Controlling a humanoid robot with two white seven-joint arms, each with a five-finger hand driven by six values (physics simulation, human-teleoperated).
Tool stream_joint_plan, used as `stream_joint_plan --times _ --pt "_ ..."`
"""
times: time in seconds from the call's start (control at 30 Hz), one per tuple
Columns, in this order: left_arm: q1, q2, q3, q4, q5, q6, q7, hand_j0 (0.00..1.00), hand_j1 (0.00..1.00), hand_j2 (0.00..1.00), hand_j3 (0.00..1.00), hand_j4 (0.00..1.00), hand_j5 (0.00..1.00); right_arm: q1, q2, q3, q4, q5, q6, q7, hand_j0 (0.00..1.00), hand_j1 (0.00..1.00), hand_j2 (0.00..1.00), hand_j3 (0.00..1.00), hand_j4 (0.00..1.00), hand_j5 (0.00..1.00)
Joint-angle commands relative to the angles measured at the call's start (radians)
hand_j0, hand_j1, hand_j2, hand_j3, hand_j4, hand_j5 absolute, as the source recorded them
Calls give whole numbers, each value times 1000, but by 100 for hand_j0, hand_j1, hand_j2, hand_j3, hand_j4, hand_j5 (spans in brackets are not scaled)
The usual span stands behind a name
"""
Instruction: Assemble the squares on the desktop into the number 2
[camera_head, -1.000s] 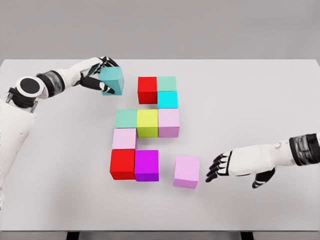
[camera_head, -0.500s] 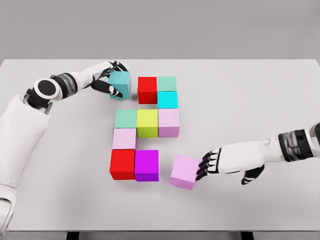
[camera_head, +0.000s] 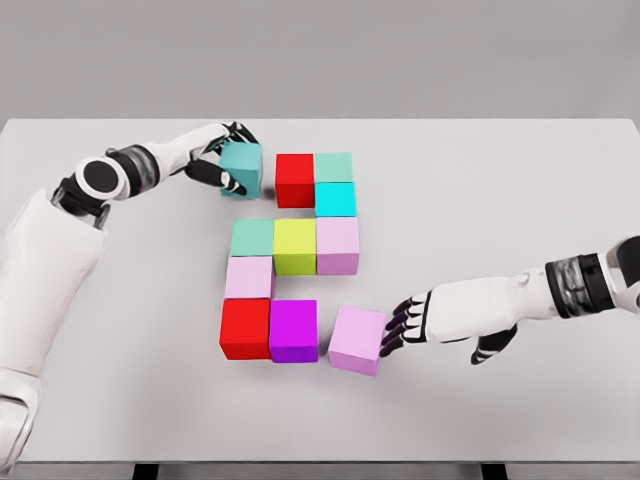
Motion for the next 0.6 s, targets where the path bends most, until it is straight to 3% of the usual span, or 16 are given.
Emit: stream_joint_plan --times 0.0,0.57 --pt "0 -11 0 -1 -7 0 2 30 30 30 30 30 30 0 -1 -3 2 -6 2 0 100 100 100 100 100 100" --pt "-2 -35 6 11 -19 0 2 31 31 31 31 31 31 -2 23 -13 3 -2 2 0 100 100 100 100 100 100"
